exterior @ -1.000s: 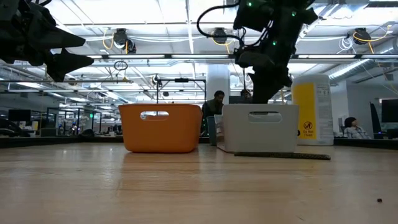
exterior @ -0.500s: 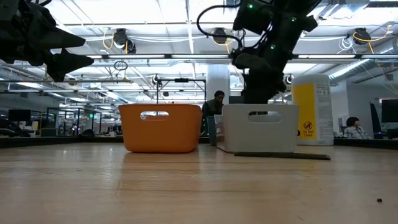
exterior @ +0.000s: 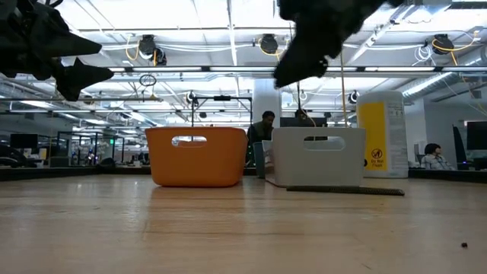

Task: Pick & Place Travel size toiletries
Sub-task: Put the black comb into the gray bin

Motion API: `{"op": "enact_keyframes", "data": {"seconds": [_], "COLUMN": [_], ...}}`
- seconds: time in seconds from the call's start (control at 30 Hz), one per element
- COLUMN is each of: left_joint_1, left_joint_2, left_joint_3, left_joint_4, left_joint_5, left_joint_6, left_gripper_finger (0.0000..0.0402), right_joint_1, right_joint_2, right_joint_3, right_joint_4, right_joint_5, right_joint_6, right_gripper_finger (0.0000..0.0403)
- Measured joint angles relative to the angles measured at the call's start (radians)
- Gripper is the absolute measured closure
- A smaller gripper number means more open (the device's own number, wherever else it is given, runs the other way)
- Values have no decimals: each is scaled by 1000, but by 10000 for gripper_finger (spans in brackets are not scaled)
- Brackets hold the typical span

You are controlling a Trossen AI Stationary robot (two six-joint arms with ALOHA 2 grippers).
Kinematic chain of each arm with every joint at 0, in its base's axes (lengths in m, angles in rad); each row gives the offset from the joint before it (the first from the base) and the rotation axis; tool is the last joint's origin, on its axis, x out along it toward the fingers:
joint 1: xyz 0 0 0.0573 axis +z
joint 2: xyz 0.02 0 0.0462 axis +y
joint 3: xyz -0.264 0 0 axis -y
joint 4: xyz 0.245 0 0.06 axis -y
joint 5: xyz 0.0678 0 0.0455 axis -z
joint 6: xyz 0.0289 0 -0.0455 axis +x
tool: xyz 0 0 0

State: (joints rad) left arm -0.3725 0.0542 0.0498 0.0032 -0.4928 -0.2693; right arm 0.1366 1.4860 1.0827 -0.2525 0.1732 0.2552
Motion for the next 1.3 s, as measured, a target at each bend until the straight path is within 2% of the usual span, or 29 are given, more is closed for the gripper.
{"op": "enact_keyframes", "data": {"seconds": [0.1, 0.27, 0.37, 0.53, 0.67, 0.8, 1.07, 1.3], "left_joint_1": [0, 0, 0, 0, 0, -2, -12, -30], "left_joint_2": [11, 32, 55, 153, 316, 510, 887, 1186], "left_joint_3": [0, 0, 0, 0, 1, 35, 220, 323], "left_joint_4": [-9, -9, -5, -2, 94, 207, 209, 235], "left_joint_5": [-1, -27, -40, -38, -11, 34, 56, 47], "left_joint_6": [-17, -33, -71, -133, -164, -112, -77, -160], "left_gripper_finger": [119, 119, 119, 119, 119, 119, 119, 119], "right_joint_1": [88, 208, 251, 296, 306, 302, 273, 278], "right_joint_2": [-8, 54, 82, 101, 100, 101, 98, 100], "right_joint_3": [-5, -5, -5, -66, -160, -249, -345, -359], "right_joint_4": [-54, -144, -213, -246, -181, -40, 124, 243], "right_joint_5": [41, 125, 167, 164, 112, 84, 53, -100], "right_joint_6": [43, 106, 174, 289, 364, 380, 369, 344], "right_gripper_finger": [237, 238, 238, 238, 238, 238, 238, 239]}}
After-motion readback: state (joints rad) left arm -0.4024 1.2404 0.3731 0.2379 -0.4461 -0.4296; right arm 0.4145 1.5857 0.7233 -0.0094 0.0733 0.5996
